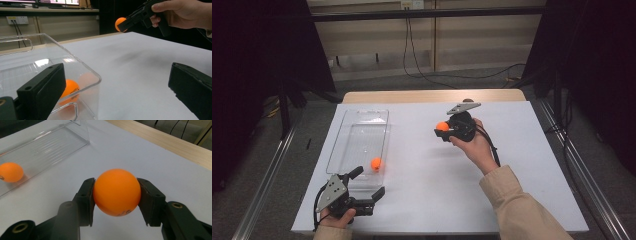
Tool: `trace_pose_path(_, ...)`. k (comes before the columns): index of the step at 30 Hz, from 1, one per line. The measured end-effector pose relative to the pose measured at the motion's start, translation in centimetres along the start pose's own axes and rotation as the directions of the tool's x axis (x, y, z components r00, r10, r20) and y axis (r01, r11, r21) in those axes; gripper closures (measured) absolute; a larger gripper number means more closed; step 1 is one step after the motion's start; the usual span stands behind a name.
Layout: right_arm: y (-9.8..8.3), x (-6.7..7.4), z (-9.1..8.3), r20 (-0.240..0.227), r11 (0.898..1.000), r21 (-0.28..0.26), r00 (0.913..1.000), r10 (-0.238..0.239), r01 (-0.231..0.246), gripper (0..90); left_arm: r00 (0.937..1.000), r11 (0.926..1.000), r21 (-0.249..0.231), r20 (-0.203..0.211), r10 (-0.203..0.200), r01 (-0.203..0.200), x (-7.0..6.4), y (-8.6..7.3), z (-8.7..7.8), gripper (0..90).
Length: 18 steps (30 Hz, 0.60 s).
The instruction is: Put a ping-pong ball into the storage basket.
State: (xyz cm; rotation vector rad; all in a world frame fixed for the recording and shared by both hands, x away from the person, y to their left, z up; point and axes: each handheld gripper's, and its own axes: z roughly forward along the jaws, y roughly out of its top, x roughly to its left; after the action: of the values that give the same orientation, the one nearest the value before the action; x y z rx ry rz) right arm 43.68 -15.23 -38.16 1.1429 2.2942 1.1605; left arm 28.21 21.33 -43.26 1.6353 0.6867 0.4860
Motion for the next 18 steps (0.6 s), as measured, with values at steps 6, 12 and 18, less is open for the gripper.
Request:
trace_pose_path(6, 0.34, 0.34, 0.02, -0.003, 1.000, -0.002, 1.0000, -0.008, 0.008, 51.4, 1.0000, 1.0000, 0.000, 0.000, 0.000, 0.000, -0.01, 0.00, 0.00, 1.1)
trace_pose_path(12, 0.51, 0.60, 0.07, -0.007, 1.000, -0.004, 0.9999, -0.013, 0.013, 51.3, 1.0000, 1.0000, 0.000, 0.000, 0.001, -0.001, -0.01, 0.00, 0.00, 1.1)
trace_pose_path(18, 0.57, 0.77, 0.13, -0.008, 1.000, -0.002, 0.9999, -0.015, 0.015, 51.4, 1.0000, 1.0000, 0.000, 0.001, 0.002, -0.002, -0.01, -0.01, 0.03, 1.1)
